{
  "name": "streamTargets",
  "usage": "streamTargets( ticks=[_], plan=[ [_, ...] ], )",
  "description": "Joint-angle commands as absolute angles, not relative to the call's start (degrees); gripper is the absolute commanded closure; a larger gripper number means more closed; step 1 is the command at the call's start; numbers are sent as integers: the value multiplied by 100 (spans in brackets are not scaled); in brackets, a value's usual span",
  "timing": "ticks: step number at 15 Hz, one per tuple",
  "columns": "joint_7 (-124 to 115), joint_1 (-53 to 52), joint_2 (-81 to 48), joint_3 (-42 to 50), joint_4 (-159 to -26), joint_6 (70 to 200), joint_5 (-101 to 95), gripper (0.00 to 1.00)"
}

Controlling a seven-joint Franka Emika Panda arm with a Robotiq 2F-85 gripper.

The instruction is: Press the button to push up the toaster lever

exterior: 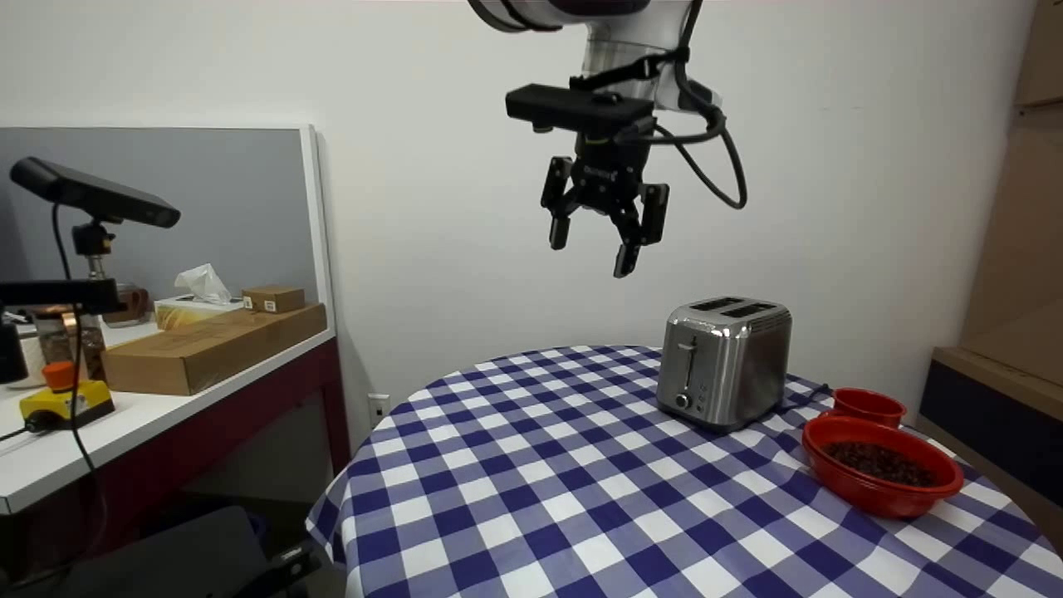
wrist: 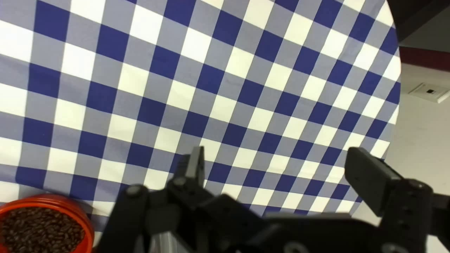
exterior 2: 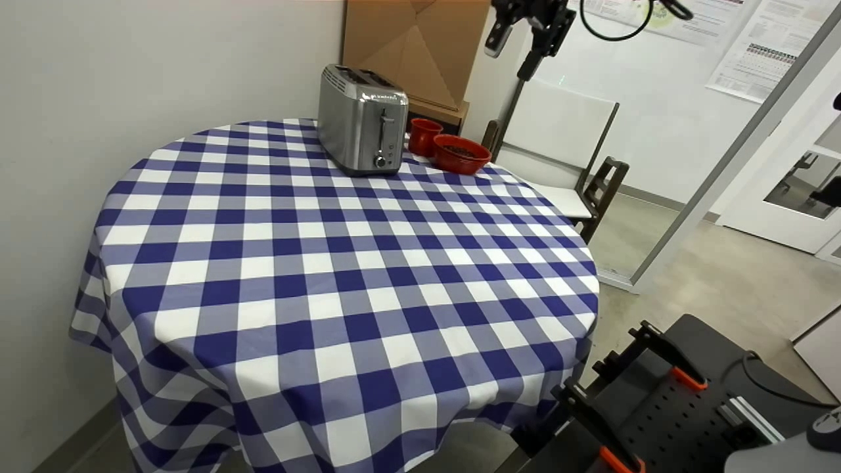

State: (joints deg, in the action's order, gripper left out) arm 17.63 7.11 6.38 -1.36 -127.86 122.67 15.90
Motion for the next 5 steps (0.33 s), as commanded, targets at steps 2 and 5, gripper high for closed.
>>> streamTargets(
  ticks=[2,5],
  plan=[
    [1742,463,826,156,-12860,12238,1553,0],
    [1745,426,699,147,-12850,12252,1561,0]
  ],
)
